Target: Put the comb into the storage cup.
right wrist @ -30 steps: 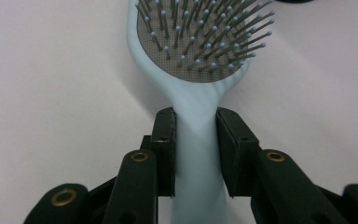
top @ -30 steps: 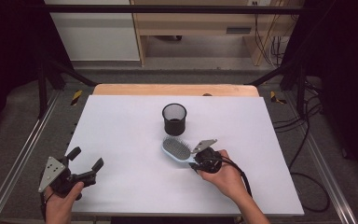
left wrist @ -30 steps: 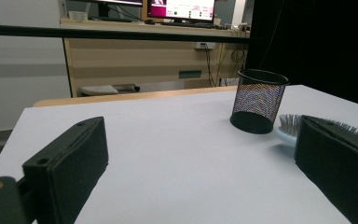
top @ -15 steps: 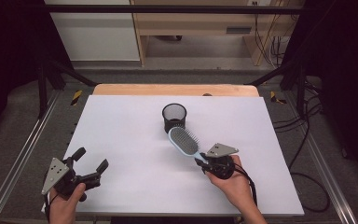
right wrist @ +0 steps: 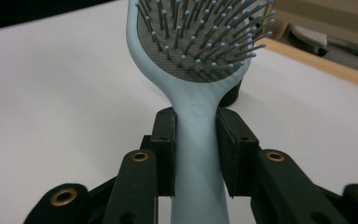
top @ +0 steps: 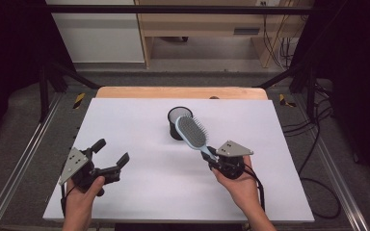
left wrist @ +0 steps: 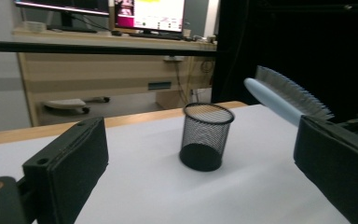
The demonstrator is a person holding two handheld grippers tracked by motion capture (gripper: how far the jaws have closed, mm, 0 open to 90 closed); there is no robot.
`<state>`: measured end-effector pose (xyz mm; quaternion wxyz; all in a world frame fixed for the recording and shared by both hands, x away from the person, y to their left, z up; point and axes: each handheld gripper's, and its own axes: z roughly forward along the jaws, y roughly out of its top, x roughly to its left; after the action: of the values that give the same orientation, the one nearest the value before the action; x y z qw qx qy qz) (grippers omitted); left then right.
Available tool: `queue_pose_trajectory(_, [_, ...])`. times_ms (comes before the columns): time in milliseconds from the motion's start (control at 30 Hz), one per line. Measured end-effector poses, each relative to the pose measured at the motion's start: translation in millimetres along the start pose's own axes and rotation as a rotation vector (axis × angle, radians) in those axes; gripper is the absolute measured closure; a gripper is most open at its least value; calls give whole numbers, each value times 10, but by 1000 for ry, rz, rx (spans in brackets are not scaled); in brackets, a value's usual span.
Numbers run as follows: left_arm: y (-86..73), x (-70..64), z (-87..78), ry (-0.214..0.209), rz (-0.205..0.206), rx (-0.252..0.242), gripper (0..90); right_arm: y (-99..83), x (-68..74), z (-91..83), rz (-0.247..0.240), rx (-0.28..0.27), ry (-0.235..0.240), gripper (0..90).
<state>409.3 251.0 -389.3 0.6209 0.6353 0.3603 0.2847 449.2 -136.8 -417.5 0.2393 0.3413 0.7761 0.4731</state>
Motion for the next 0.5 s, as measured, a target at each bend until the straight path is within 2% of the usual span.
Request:
queue_pose_trajectory(67, [84,-72,101,-12,17,8,50,59,1,28,3,-36,-6,697])
queue_pose_trajectory(133, [156,-150,196,-24,40,17,46,91,6,49,26,-101,-13,697])
queue_pose_trajectory(200, [215,-224,279,-35,40,18,40,60,22,55,49,-155,-16,697])
queue_pose_trajectory(233, [238,-260,317,-44,32,14,39,48,30,59,63,-164,-16,697])
queue_pose_trajectory(300, [270,-328,393,-66,9,12,39,53,43,45,47,-167,-20,697])
queue_pose_trajectory(500, [302,-504,651,-135,-55,20,39,19,59,7,57,-196,-16,697])
